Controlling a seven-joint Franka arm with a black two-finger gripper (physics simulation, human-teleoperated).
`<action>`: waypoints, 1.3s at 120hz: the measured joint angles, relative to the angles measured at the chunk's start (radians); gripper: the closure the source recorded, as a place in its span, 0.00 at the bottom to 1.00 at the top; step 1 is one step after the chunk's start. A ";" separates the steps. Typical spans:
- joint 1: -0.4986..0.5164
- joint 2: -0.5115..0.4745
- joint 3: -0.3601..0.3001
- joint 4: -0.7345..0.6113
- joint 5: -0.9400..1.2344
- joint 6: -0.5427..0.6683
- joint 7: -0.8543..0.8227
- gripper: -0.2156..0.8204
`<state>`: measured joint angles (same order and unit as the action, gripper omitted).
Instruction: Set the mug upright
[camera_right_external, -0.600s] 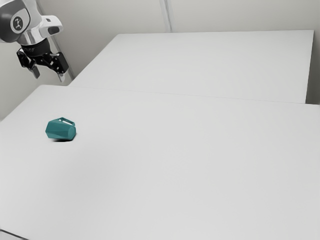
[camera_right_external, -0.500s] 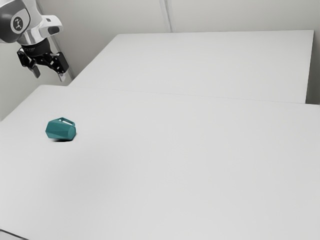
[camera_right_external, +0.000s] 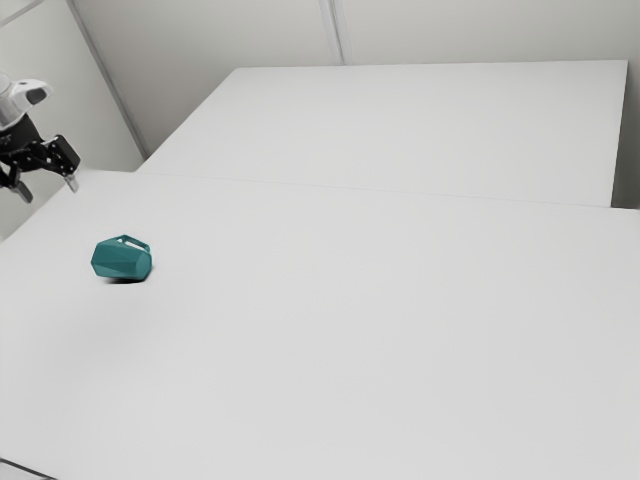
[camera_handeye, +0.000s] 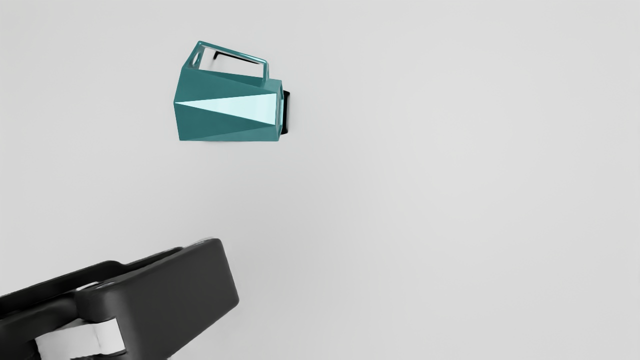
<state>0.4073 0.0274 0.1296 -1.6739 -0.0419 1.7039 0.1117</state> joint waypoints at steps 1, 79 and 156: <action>0.008 0.010 0.000 0.005 -0.008 0.000 0.003 0.21; 0.257 0.629 -0.002 0.456 -0.437 -0.098 0.375 0.21; 0.269 0.815 -0.015 0.585 -0.593 -0.143 0.592 0.21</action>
<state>0.6761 0.8423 0.1149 -1.0886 -0.6352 1.5605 0.7039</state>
